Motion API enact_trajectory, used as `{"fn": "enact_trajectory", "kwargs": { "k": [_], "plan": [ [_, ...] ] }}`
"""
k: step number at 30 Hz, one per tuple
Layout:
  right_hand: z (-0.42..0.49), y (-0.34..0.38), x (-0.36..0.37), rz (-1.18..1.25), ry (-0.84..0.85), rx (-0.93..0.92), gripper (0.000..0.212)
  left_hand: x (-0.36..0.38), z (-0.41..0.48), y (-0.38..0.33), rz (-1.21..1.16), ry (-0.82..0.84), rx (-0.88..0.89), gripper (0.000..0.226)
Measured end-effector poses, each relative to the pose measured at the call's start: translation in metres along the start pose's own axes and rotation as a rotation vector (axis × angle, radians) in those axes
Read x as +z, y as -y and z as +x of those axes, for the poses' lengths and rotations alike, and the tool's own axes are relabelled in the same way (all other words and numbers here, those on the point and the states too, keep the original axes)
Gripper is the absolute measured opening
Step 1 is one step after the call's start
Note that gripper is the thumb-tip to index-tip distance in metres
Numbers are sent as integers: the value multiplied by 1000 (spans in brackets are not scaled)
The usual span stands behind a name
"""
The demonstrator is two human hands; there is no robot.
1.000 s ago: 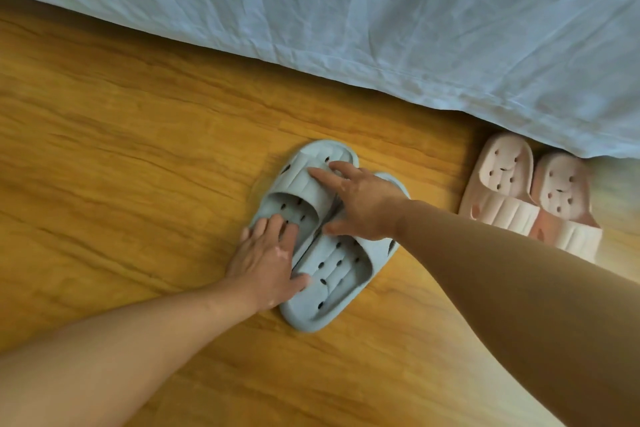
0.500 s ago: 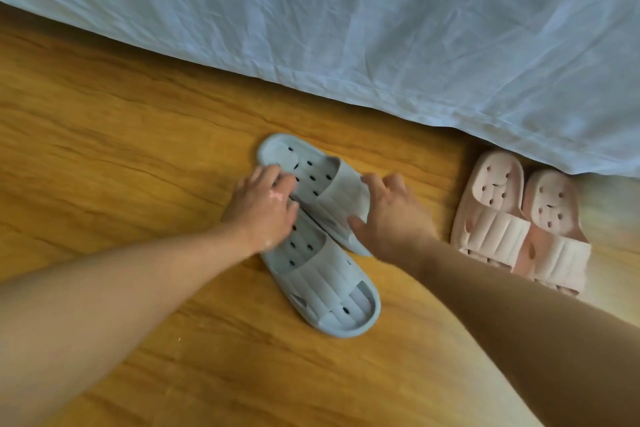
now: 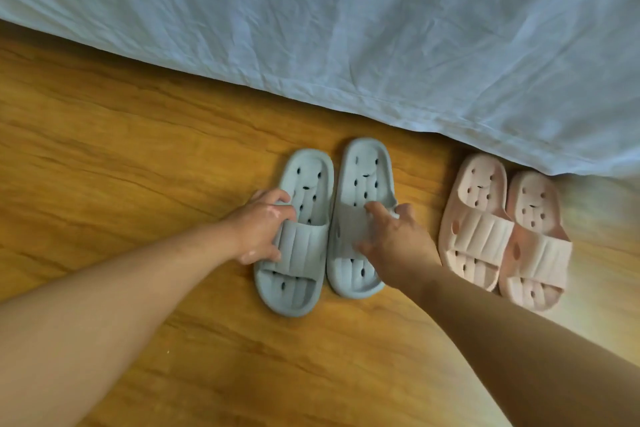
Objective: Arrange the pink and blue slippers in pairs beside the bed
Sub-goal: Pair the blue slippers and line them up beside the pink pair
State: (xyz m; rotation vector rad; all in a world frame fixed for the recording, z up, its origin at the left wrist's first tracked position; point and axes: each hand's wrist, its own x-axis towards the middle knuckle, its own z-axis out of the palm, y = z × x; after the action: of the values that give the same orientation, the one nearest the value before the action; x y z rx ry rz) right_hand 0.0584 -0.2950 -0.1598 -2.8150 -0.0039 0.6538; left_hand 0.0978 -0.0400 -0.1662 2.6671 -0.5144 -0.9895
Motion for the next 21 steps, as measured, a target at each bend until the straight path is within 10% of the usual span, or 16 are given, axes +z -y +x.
{"fn": "enact_trajectory", "kwargs": {
  "k": [9,21],
  "plan": [
    [-27,-6,22,363,-39,179,100,36,-23,-9,-331,-245,-182,115],
    [23,9,10,487,-141,151,82,0,19,8,-417,-410,-209,111]
  ]
}}
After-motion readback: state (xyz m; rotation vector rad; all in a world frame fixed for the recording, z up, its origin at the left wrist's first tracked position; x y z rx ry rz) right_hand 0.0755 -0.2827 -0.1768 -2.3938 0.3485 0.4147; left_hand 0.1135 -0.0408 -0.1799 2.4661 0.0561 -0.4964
